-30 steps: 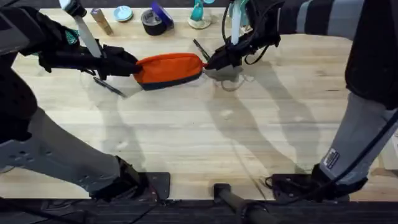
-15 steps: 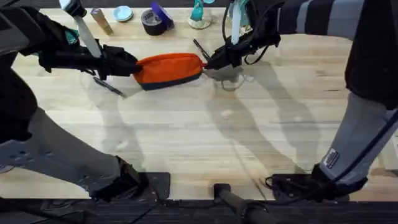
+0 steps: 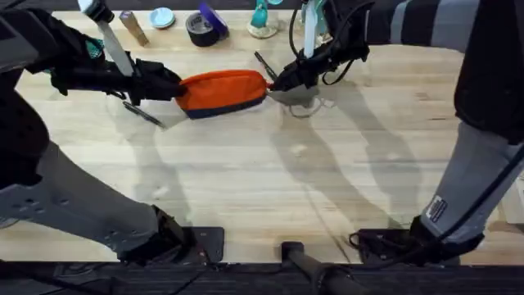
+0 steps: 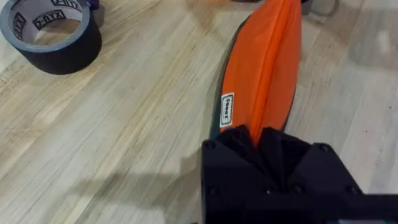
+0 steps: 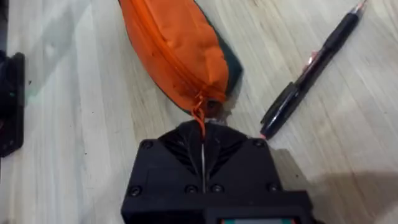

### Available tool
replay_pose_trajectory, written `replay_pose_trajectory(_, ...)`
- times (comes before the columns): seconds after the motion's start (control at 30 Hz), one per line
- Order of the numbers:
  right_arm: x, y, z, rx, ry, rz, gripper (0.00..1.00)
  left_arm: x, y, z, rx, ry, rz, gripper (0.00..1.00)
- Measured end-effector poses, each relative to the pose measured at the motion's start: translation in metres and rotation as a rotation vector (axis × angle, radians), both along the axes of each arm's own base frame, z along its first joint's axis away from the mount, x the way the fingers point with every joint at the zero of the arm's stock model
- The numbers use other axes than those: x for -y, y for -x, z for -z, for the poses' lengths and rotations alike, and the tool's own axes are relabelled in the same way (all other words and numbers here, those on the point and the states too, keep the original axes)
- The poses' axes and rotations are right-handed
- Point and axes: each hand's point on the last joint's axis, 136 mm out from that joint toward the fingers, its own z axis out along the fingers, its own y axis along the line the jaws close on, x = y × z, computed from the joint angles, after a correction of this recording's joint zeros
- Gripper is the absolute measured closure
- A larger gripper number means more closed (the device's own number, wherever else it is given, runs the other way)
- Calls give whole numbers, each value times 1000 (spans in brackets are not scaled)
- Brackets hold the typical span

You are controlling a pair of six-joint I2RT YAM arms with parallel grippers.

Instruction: Unzip the bag, pick up the pens from the table one at a time and place them inside, then zip the bag closed.

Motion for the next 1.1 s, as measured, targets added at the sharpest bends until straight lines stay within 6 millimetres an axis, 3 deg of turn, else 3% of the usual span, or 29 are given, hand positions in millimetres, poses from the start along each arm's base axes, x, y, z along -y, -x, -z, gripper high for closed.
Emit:
replay_pose_trajectory(0.63, -3, -20, -37, 9, 39, 33, 973, 0, 0, 0, 0, -3, 0, 959)
replay_pose_trajectory(1.1, -28, -25, -65, 93, 62, -5, 973, -1, 0, 1, -1, -8, 0, 959)
